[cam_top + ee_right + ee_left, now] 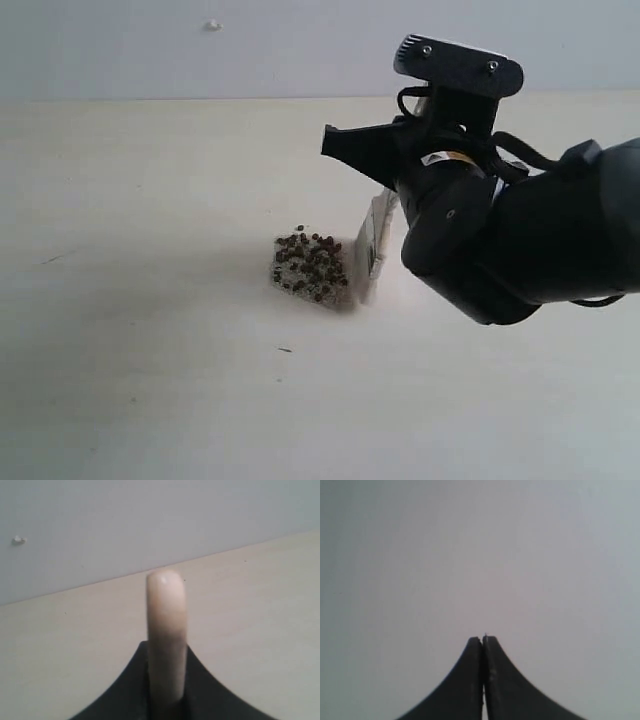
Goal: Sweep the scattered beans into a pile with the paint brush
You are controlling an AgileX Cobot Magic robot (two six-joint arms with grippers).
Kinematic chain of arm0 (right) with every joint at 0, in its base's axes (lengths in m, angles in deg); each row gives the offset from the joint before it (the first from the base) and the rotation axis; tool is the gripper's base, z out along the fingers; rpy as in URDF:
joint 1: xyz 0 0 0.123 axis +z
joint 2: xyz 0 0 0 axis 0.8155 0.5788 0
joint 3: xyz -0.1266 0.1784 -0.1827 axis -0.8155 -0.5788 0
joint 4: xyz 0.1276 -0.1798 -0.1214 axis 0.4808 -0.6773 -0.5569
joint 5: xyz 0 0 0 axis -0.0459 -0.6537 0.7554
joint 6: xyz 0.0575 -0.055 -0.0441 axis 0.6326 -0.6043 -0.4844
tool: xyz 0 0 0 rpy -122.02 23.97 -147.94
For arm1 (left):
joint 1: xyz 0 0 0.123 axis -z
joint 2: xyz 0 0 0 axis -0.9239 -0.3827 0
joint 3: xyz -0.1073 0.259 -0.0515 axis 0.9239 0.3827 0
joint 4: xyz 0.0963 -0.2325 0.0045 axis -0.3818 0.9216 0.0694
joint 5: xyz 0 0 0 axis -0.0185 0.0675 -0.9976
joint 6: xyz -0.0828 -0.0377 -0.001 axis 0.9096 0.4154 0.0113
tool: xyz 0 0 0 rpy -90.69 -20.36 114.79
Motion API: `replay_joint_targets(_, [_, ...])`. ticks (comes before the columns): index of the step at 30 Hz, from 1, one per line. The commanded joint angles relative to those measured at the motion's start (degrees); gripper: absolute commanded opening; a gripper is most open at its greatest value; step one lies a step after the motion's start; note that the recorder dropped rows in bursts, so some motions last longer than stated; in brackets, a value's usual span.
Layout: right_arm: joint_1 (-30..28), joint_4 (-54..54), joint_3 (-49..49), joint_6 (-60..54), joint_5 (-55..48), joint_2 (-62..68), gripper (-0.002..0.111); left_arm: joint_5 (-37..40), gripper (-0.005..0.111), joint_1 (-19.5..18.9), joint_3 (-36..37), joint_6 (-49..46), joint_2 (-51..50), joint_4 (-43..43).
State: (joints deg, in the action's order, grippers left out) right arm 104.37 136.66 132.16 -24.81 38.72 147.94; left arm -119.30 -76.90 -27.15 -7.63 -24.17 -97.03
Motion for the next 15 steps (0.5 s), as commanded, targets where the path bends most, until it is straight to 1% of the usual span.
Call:
replay_joint_targets(1, [3.59,2.81,-0.16,-0.53,4.72,-0.49,0.0,0.12,0.0,0.32,-0.02,0.17,0.19,0.2])
replay_joint_targets(6, [8.67,14.37,-0.16,-2.04,12.41,-0.49,0.0,0.12,0.0,0.32,-0.02,0.17,0.19,0.2])
replay_joint_targets(10, [12.47,18.52,-0.16,-2.77,19.44,-1.0,0.0,0.12,0.0,0.32,-0.02,0.17,0.19,0.2])
replay_joint_targets(15, [13.9,23.62,-0.16,-2.88,19.87,-1.67,0.0,0.12,0.0,0.32,-0.02,0.17,0.19,0.2])
